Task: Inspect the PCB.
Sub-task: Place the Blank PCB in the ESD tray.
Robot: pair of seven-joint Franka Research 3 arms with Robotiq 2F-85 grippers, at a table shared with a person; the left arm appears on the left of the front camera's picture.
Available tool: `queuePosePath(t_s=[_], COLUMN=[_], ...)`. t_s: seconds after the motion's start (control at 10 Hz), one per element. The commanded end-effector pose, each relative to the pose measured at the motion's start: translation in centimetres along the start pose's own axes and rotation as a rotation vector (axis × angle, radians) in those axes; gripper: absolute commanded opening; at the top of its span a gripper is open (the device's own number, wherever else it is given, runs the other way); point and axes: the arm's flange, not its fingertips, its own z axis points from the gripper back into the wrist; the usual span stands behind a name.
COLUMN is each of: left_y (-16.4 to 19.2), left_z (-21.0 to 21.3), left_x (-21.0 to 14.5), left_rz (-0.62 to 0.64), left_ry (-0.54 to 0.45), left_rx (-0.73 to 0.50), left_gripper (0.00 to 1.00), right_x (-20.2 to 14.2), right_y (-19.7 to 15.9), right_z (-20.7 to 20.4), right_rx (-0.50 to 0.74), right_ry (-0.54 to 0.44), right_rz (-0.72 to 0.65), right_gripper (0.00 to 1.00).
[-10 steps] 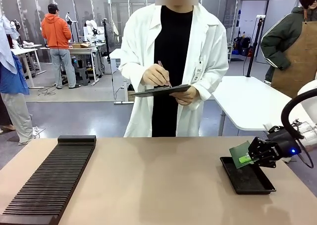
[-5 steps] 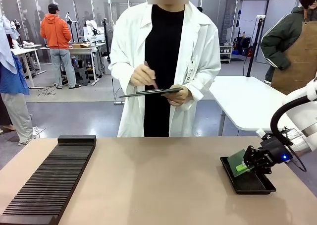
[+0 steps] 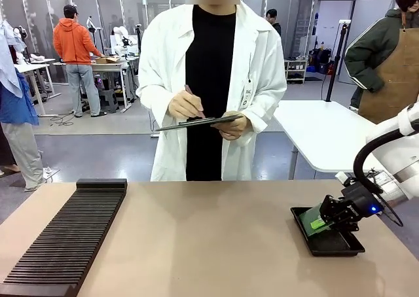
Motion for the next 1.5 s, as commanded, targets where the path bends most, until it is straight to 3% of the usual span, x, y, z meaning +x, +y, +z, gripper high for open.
queuePosePath(t_s=[0.0, 0.3, 0.4, 0.5, 0.6, 0.7, 0.8, 1.4], left_y=[-0.5, -0.5, -0.5, -0.5, -0.5, -0.5, -0.5, -0.5], left_z=[-0.1, -0.1, -0.1, -0.1, -0.1, -0.1, -0.1, -0.1], left_x=[0.1, 0.1, 0.1, 0.1, 0.1, 0.1, 0.1, 0.1], left_rz=[0.006, 0.006, 0.006, 0.006, 0.006, 0.006, 0.006, 0.006], left_ry=[0.002, 0.002, 0.002, 0.002, 0.002, 0.002, 0.002, 0.002], left_rx=[0.007, 0.007, 0.007, 0.007, 0.007, 0.007, 0.007, 0.007], left_gripper=[1.0, 1.0, 1.0, 1.0, 1.0, 1.0, 1.0, 1.0], right_x=[-0.4, -1.3, -1.6, -1.9, -2.1, -2.4, -2.6, -3.7], right_y=[0.7, 1.9, 2.3, 2.5, 2.5, 2.6, 2.8, 4.3], right_z=[-0.3, -0.2, 0.1, 0.3, 0.4, 0.6, 0.9, 2.3], right_rx=[-0.06, -0.088, -0.096, -0.107, -0.121, -0.139, -0.157, -0.276], right_ry=[-0.012, -0.038, -0.063, -0.083, -0.096, -0.114, -0.127, -0.22], right_rz=[-0.011, 0.006, 0.01, 0.005, -0.003, -0.011, -0.016, -0.024], right_gripper=[0.36, 0.72, 0.89, 0.61, 1.0, 0.88, 1.0, 1.0])
